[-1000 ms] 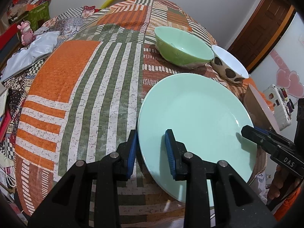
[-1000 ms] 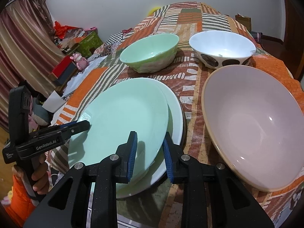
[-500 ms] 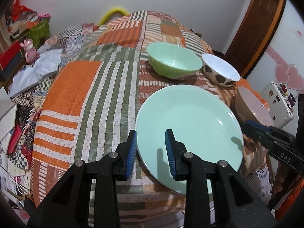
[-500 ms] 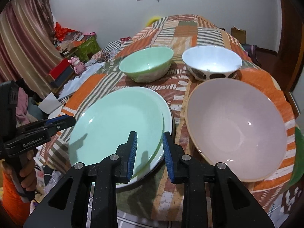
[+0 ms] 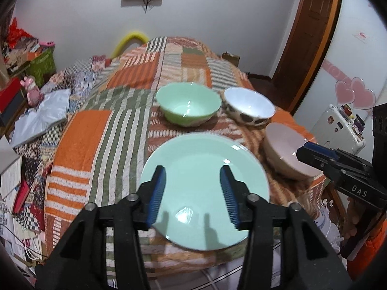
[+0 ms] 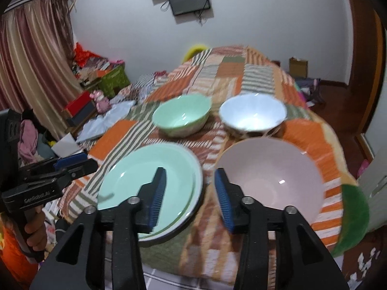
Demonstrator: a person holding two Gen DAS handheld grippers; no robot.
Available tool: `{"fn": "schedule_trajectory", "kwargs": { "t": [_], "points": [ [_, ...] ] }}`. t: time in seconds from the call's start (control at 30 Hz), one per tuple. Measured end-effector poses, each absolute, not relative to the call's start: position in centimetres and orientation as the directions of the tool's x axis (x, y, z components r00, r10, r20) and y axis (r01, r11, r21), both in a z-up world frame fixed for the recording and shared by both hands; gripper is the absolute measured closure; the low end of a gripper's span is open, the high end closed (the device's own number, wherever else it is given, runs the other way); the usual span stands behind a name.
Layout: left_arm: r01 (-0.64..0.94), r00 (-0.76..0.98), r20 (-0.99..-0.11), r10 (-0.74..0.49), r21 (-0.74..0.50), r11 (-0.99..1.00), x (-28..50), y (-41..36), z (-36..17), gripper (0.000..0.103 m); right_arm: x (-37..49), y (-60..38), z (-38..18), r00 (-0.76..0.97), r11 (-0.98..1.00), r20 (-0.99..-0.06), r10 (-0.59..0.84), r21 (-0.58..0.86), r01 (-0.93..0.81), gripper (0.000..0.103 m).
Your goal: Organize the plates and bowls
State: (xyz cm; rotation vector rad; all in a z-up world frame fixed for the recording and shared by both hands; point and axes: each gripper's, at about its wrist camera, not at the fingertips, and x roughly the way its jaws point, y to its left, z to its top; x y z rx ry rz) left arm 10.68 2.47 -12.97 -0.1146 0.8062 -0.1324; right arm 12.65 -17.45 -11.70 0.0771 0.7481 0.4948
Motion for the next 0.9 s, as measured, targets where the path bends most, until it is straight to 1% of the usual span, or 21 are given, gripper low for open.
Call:
{"fn": "schedule_trajectory", "kwargs": {
  "t": [0.07, 0.13, 0.27, 0.53, 0.9],
  "points": [
    [0.082, 0.697, -0.7, -0.16, -0.144, 0.986, 10.8, 1.7, -12.4, 0.046, 12.9, -18.3, -11.3, 0.643, 0.891, -0.623, 0.445, 0.236, -0.387, 0.057],
    [0.091, 0.704, -0.691, -0.165, -0.142, 0.986, 11.1, 1.0, -11.9, 0.041, 13.2, -19.6, -11.1, 0.663, 0.903, -0.616, 0.424, 0.232, -0.362, 0.051],
    [0.111, 0.714, -0.68, -0.166, -0.124, 0.986, 12.0, -1.1, -11.4, 0.032, 13.6, -21.4, -11.0, 0.691, 0.924, -0.614, 0.381, 0.218, -0.315, 0.044],
    [0.171, 0.676, -0.706, -0.211, -0.129, 0.977, 14.5, -4.9, -12.1, 0.032, 14.8, -25.6, -12.0, 0.704, 0.953, -0.642, 0.303, 0.198, -0.23, 0.043],
    [0.263, 0.583, -0.768, -0.264, -0.129, 0.956, 18.0, -10.7, -15.2, 0.032, 15.9, -28.0, -15.1, 0.651, 0.954, -0.698, 0.3, 0.225, -0.199, 0.043]
  ]
}}
